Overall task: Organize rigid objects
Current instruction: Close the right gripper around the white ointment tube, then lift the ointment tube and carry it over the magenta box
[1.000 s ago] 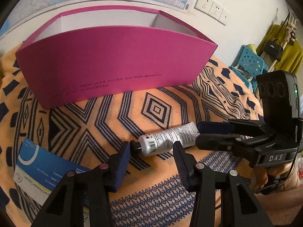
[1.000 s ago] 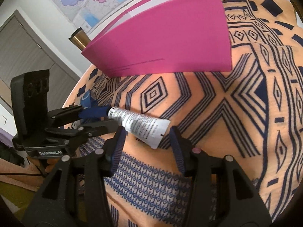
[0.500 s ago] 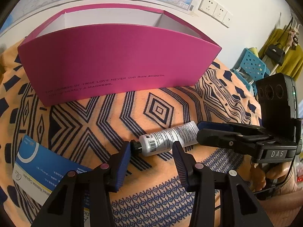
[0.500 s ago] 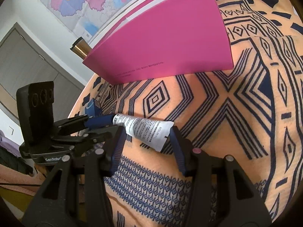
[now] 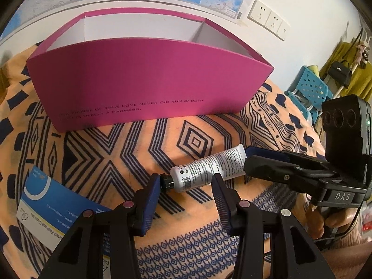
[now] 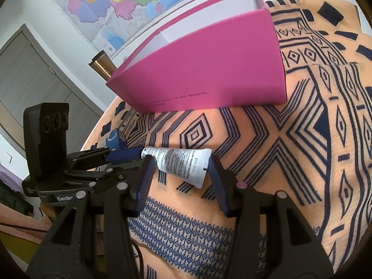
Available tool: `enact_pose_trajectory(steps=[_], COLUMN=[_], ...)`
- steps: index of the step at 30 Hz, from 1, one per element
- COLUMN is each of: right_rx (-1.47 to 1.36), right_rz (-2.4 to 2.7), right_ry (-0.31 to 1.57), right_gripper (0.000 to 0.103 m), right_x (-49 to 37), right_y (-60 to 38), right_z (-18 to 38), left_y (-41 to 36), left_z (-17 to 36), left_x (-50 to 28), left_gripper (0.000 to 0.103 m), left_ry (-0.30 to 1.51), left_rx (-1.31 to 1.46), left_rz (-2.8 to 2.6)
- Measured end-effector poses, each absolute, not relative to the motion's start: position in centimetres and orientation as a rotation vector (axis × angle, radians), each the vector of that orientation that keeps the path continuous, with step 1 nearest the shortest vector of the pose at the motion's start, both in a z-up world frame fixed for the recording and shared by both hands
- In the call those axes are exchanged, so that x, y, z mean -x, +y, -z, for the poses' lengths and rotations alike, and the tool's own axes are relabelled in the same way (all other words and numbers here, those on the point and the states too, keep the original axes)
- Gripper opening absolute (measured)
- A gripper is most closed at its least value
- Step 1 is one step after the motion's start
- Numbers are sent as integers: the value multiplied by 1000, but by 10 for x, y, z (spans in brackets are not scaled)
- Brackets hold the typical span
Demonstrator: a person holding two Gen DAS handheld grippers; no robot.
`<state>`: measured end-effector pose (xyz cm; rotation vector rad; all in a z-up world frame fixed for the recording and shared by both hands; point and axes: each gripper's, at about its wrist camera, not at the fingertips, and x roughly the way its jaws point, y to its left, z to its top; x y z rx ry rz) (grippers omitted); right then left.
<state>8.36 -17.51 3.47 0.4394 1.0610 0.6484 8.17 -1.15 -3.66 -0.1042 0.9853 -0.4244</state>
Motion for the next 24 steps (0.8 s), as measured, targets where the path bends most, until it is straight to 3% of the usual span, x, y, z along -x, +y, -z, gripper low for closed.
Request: enact_pose_trajectory(steps=[24], right_rx=[-385], right_rz=[-625], right_ry=[961], right_gripper=[51], right_x=[-95], right_y=[-182], right_z=[-68], left_y=[-24], left_z=[1], left_x=[-87], left_gripper=[45], left_ry=[905], left_rx=[84], left_rz=[437])
